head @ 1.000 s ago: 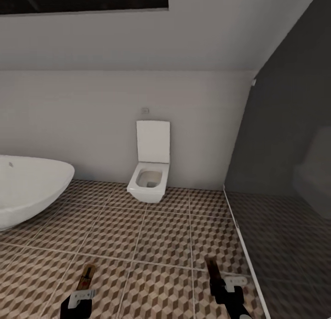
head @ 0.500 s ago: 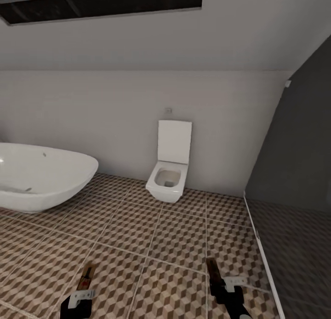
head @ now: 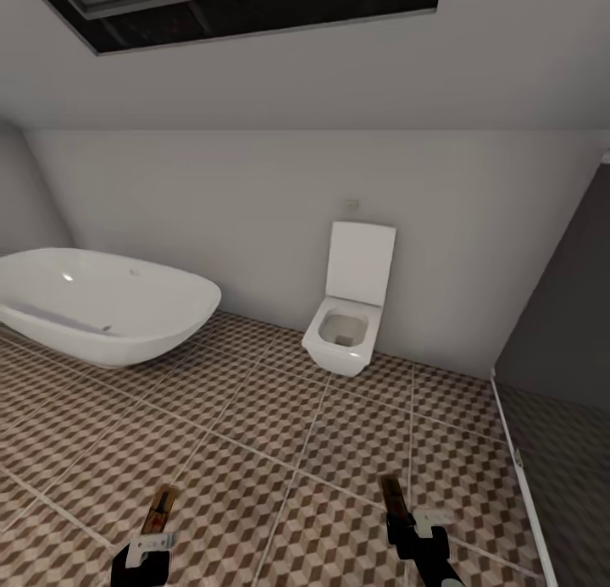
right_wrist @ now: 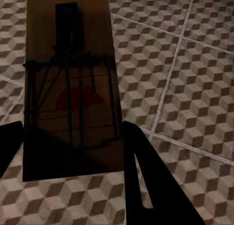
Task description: Take the four mousetraps from the cabinet in the bathroom and place them on the bathroom floor. Make sure all four end up on the same floor surface, and ensure that at least two of them are either under or directly next to the same bathroom sink.
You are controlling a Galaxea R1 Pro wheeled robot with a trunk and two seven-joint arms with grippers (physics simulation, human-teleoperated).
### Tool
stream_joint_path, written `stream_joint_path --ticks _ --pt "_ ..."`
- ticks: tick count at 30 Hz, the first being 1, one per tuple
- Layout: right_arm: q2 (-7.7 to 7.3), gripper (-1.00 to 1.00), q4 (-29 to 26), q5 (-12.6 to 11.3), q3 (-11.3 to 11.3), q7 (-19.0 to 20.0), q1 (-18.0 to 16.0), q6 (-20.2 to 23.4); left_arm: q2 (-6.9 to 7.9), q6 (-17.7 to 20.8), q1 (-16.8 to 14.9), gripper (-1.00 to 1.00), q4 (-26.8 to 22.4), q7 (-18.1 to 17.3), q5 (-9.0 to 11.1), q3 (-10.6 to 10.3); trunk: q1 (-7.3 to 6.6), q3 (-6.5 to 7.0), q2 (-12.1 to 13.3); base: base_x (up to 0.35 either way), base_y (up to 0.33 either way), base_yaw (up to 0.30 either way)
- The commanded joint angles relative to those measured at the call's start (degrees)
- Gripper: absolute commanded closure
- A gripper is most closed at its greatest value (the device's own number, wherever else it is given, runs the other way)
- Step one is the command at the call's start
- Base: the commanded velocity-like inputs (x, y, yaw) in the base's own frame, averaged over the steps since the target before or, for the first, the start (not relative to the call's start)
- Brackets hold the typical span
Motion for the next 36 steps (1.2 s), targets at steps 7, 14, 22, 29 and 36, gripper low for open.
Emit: stream_joint_path --ticks 7,14,22,29,36 --pt "0.1 1.0 0.02 0.46 -0.28 -0.27 -0.02 -0.16 -0.04 -0.13 -0.07 1.0 0.16 -0.18 0.37 -0.3 0.0 -0.05 -0.03 0.0 0.0 0.289" --pt "0.11 1.0 0.02 0.46 -0.28 -0.27 -0.02 -0.16 -0.04 -0.13 -0.07 1.0 0.16 -0.2 0.37 -0.3 0.0 -0.05 -0.03 0.0 0.0 0.289" --pt "0.11 1.0 0.08 0.46 -0.28 -0.27 -0.02 -0.16 -0.04 -0.13 -0.05 1.0 0.16 -0.19 0.38 -0.3 0.0 -0.05 -0.03 0.0 0.0 0.289" --pt "0.11 1.0 0.19 0.46 -0.28 -0.27 -0.02 -0.16 -0.04 -0.13 -0.07 1.0 0.16 -0.16 0.38 -0.3 0.0 -0.05 -0.03 0.0 0.0 0.289" --pt "0.11 1.0 0.2 0.46 -0.28 -0.27 -0.02 -0.16 -0.04 -0.13 -0.07 1.0 0.16 -0.13 0.38 -0.3 0.0 -0.05 -0.03 0.072 0.0 0.288"
